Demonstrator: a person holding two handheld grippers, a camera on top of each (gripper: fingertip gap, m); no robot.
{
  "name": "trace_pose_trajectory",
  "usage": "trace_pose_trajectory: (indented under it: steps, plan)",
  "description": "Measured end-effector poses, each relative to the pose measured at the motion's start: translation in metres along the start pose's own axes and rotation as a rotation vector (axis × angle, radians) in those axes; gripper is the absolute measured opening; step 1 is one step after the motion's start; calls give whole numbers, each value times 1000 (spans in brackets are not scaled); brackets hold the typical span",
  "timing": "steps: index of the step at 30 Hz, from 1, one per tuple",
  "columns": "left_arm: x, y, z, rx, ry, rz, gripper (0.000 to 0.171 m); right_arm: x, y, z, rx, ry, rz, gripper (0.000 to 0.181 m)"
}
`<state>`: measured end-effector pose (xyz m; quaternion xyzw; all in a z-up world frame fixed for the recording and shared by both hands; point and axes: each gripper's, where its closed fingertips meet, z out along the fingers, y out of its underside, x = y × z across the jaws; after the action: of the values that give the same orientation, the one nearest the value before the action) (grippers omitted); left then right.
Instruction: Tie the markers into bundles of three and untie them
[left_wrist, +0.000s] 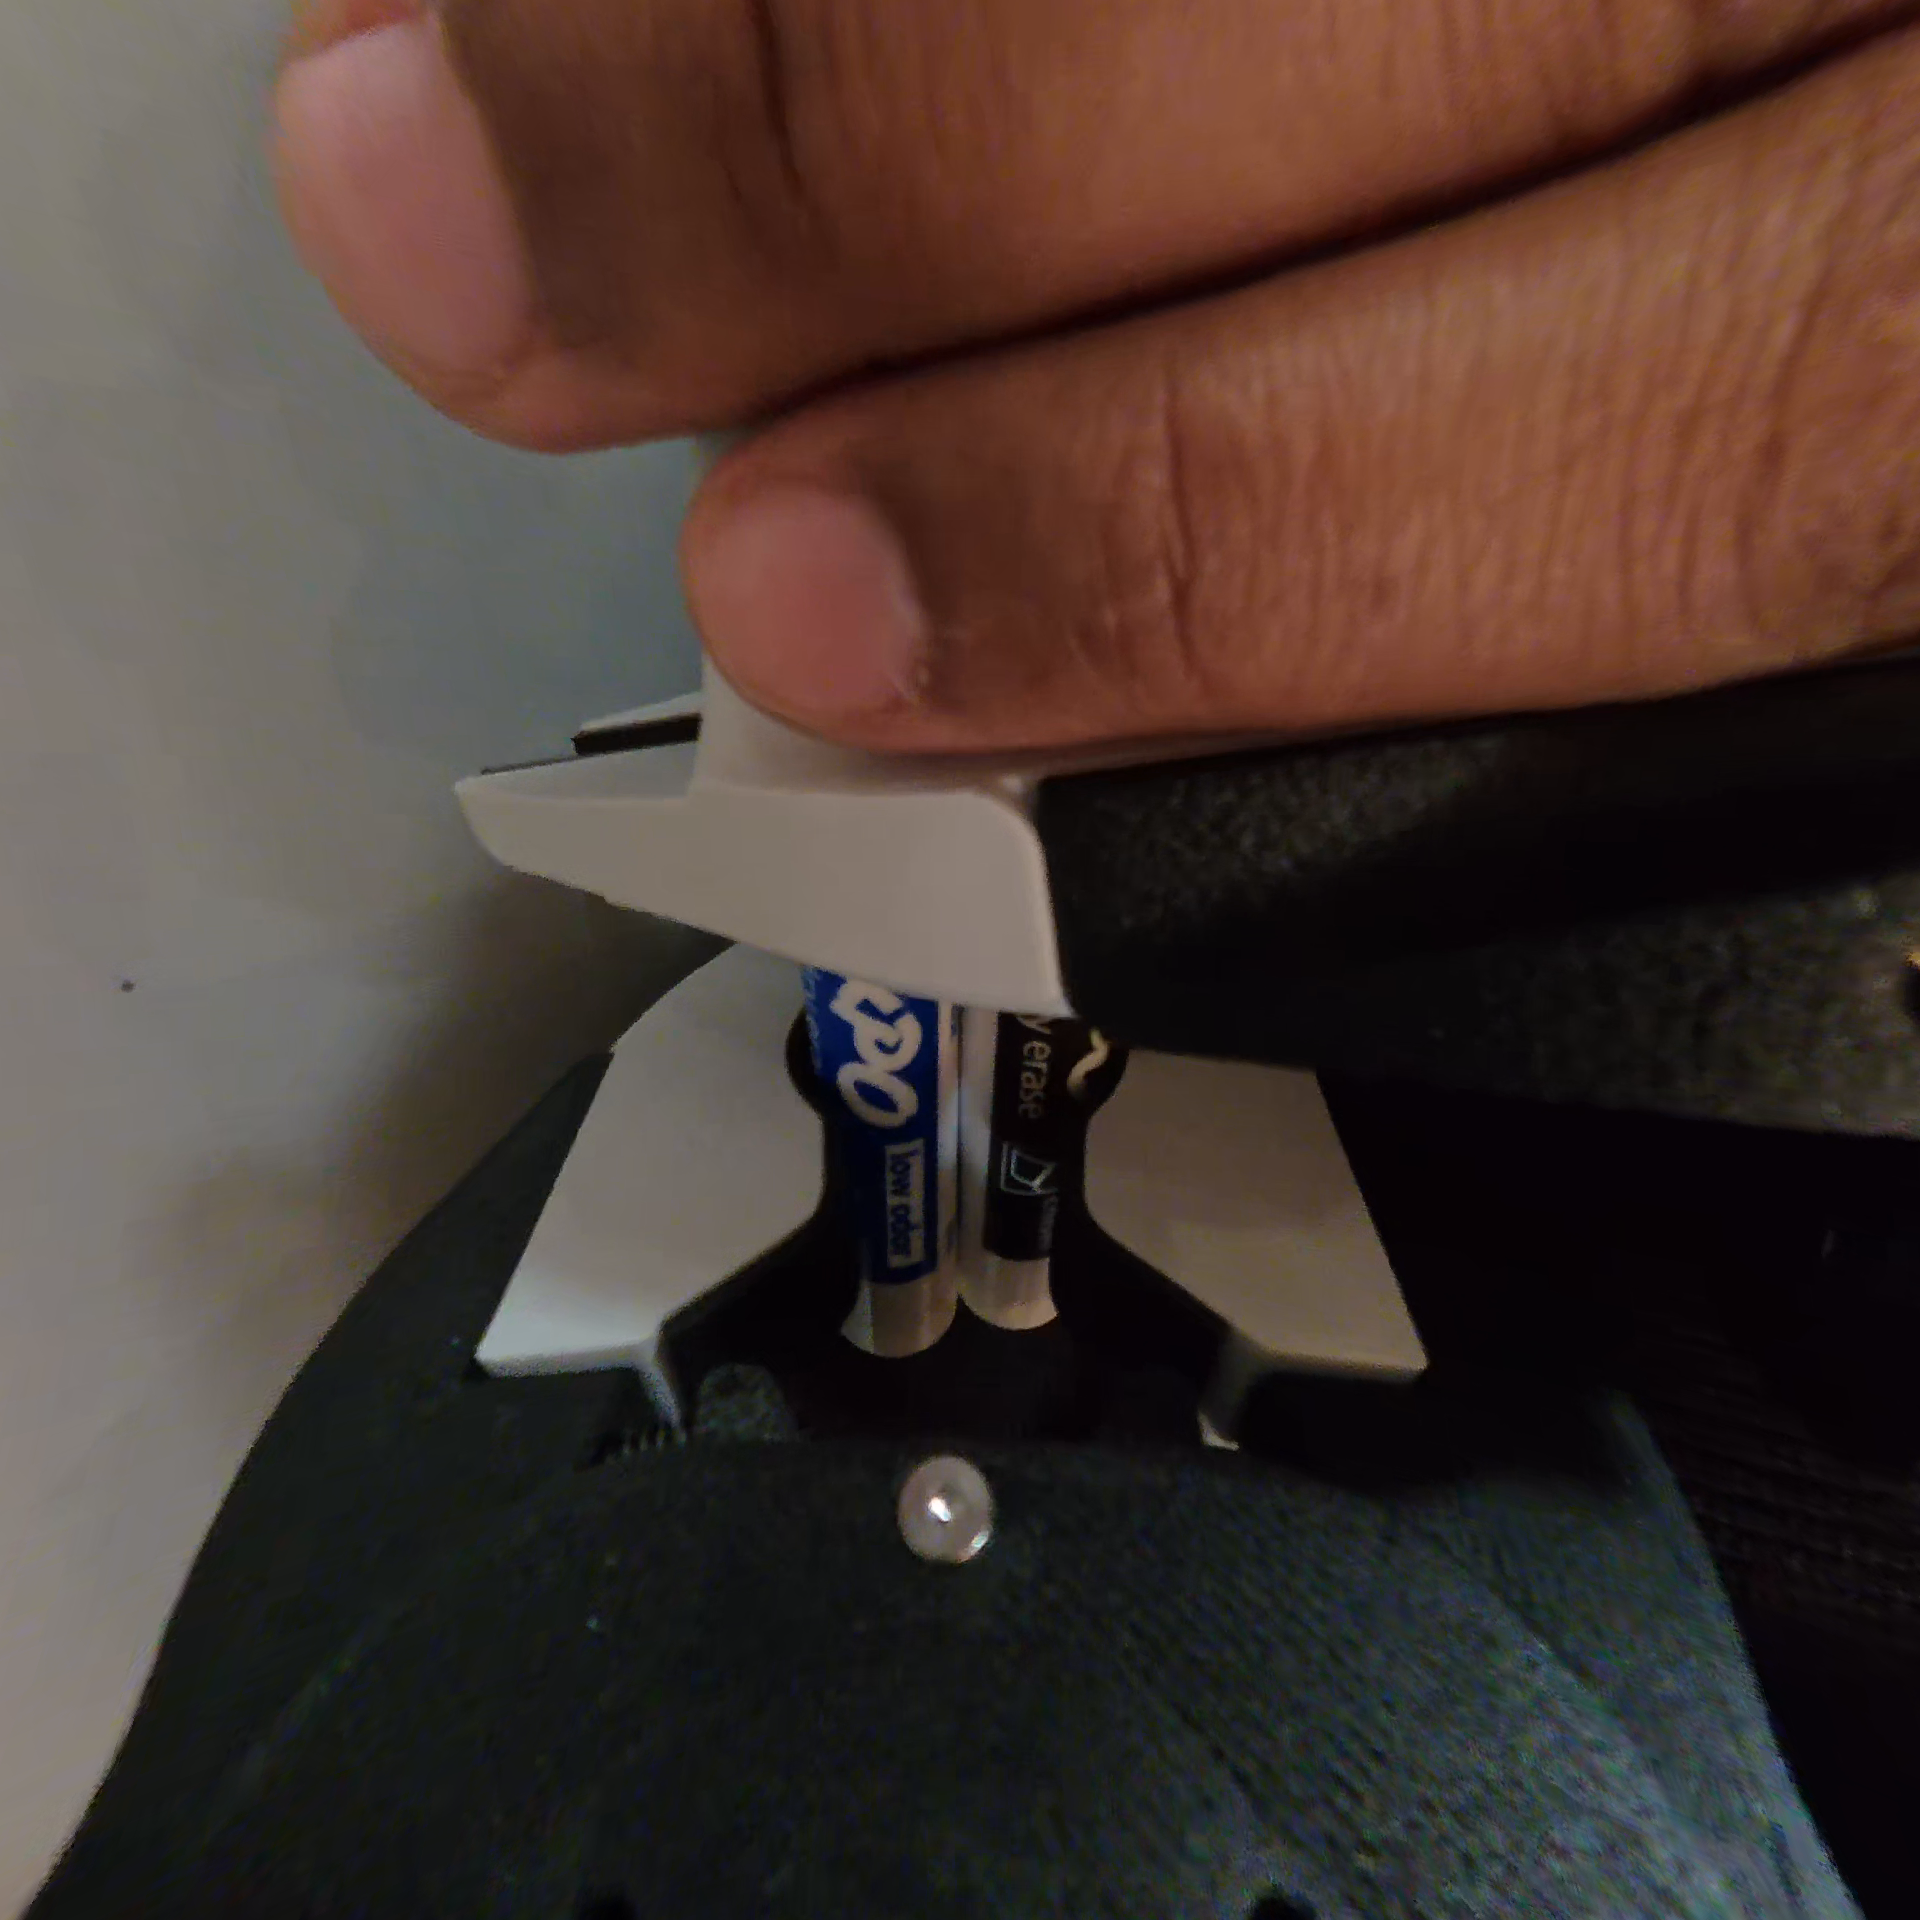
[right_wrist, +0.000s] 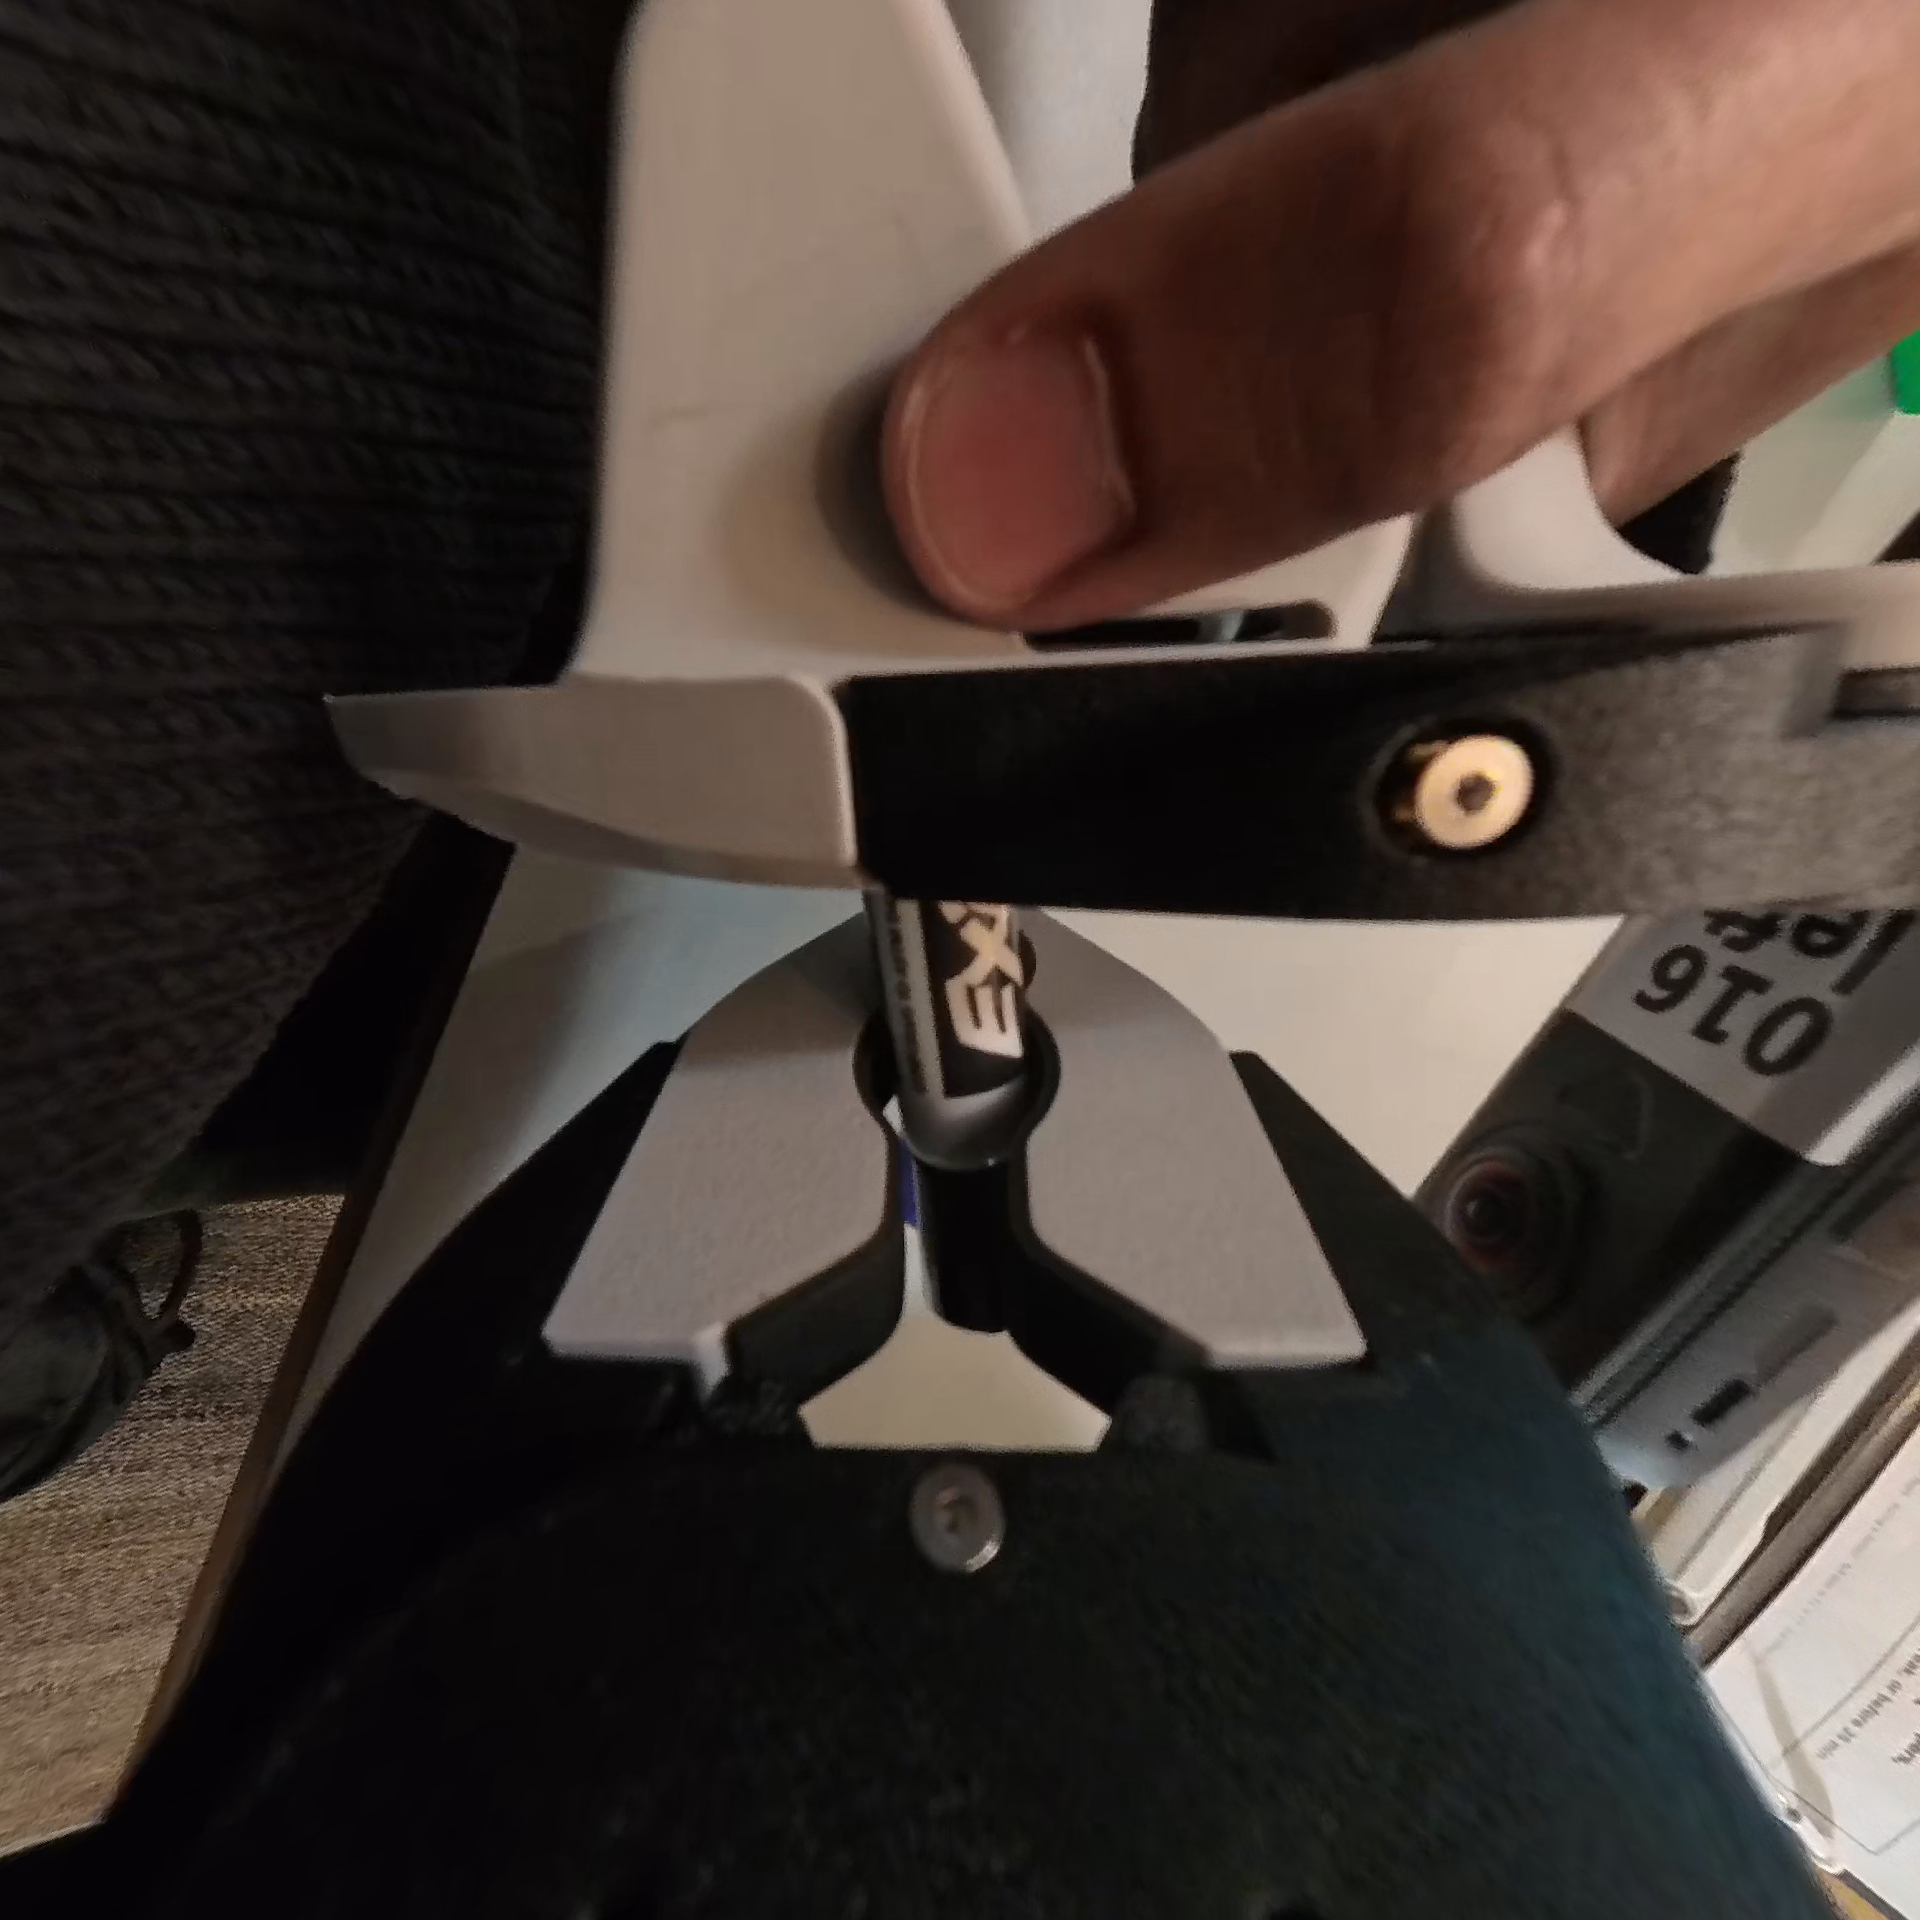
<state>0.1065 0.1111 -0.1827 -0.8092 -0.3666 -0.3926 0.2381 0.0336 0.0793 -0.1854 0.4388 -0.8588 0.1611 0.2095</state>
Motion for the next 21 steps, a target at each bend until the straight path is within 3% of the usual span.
trace_pose_trajectory:
  steps: [7, 12, 16, 21]
  plan:
    - [0, -2, -1, 47, 27, -40, 37, 5, 4, 1, -23, 50, -15, 20]
    - [-15, -2, -12, 84, -65, -35, 43, 19, 31, -1, -89, 103, 49, 31]
    - [-47, -10, -46, 189, -295, 26, 43, 30, 66, 2, -121, 108, 193, 36]
    - [-98, -9, -118, 295, -792, 156, 44, 41, 103, 8, -175, 161, 330, 38]
